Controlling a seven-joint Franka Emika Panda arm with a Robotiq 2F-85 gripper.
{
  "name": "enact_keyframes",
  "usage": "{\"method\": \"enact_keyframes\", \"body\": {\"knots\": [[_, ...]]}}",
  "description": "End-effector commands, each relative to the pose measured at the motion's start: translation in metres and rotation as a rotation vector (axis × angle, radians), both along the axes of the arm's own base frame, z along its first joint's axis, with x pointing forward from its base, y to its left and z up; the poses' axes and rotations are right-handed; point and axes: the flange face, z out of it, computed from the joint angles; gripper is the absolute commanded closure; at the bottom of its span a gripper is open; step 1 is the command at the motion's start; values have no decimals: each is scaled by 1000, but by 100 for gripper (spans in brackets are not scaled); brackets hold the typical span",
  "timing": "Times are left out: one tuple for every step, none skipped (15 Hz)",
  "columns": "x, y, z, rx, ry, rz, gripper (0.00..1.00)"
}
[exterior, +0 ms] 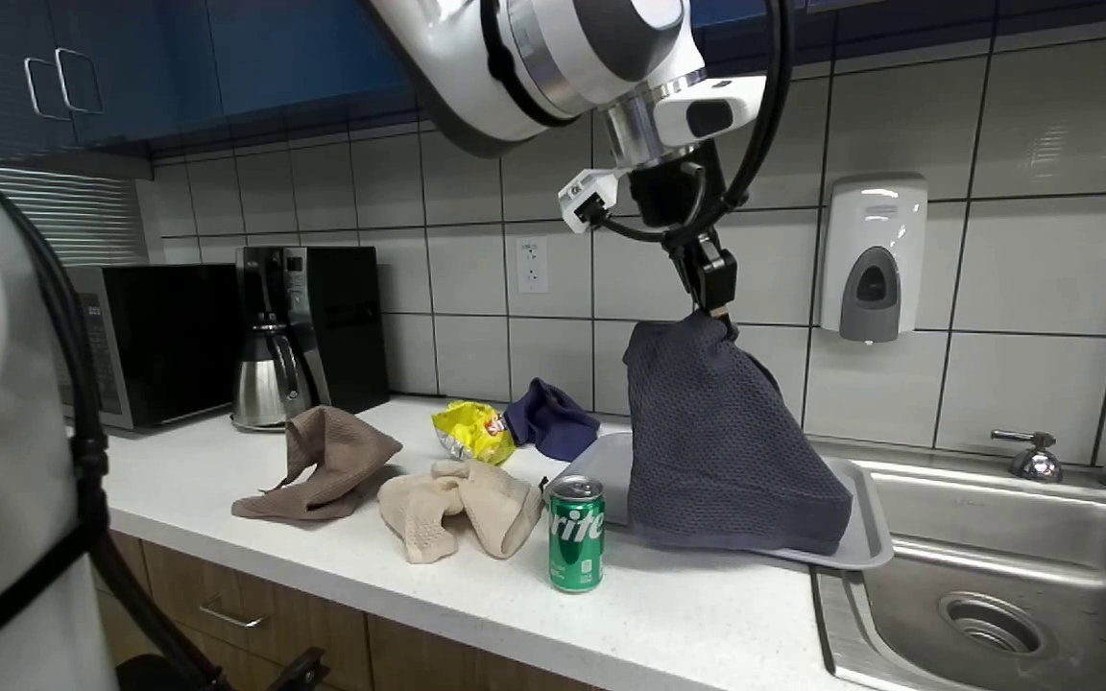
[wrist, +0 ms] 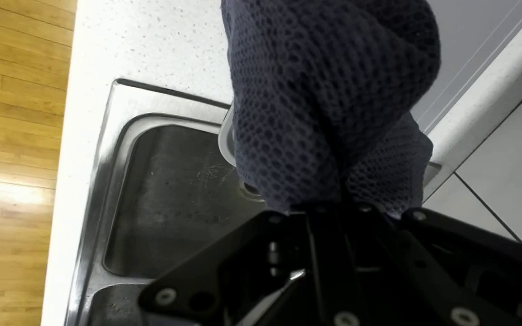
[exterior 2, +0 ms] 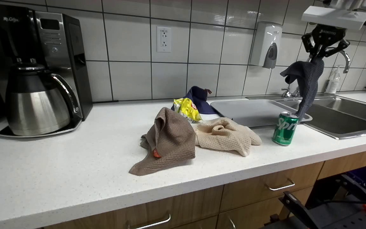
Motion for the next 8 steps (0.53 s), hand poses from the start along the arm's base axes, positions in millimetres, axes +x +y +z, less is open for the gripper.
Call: {"method": "enact_keyframes", "body": {"knots": [[-15,4,10,-13,-22,-37,99],[-16,3,12,-15,-26,-41,99],[-18,3,14,-17,-30,-44,99],[-19,2,15,-19,-33,-48,99],[-21,2,17,-21,-37,-51,99],[-22,1,19,-23,-41,-52,99],[-23,1,21,-24,-46,-53,99],[-24,1,22,-26,-50,-53,99]]}}
